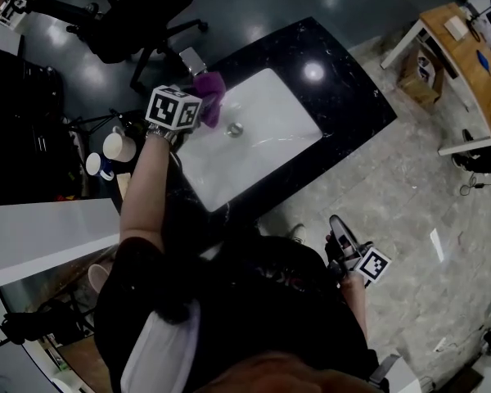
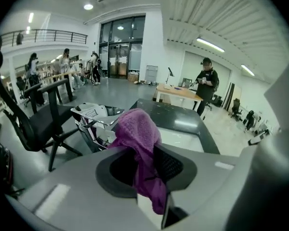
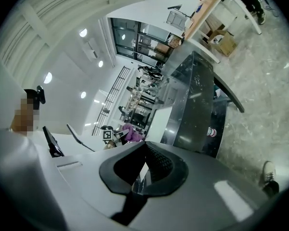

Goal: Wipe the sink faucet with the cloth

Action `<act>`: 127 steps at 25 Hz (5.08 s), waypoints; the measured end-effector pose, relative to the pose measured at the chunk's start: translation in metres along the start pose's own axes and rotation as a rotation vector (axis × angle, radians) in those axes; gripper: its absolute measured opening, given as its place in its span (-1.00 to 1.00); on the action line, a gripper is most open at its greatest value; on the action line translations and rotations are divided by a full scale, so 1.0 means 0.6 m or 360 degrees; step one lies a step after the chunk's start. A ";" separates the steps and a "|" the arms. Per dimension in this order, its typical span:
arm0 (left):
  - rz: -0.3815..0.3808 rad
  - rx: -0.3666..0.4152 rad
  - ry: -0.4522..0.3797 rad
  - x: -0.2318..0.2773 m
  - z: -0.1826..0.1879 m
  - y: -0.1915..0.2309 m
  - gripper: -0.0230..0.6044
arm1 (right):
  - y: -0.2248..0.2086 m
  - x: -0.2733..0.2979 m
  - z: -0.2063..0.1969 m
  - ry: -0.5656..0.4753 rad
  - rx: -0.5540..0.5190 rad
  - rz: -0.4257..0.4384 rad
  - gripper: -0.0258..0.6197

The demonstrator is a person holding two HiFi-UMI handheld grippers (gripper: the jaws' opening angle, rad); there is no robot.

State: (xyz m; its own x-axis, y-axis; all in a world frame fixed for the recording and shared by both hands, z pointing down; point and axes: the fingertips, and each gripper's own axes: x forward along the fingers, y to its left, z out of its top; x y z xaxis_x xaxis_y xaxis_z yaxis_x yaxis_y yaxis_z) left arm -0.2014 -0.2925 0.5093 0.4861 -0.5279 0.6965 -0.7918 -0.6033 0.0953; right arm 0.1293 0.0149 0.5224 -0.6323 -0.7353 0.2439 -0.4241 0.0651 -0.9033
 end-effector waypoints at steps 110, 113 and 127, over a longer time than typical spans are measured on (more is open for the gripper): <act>-0.0358 -0.1297 -0.0740 -0.279 -0.364 -0.678 -0.93 | 0.163 -0.023 -0.099 0.0942 -0.0496 0.0852 -0.51; -0.0414 -0.1318 -0.0733 -0.288 -0.388 -0.690 -0.93 | 0.183 -0.008 -0.106 0.0878 -0.0561 0.0833 -0.51; -0.0360 -0.1409 -0.0863 -0.353 -0.461 -0.614 -0.93 | 0.337 0.181 0.021 0.0634 -0.1356 0.0690 -0.51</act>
State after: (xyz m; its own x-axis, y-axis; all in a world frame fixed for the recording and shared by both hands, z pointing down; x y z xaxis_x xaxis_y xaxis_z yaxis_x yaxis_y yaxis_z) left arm -0.1150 0.2072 0.5235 0.5826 -0.7856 0.2082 -0.5432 -0.1858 0.8188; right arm -0.0173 -0.0602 0.3616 -0.9431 -0.2682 0.1965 -0.3287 0.8410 -0.4298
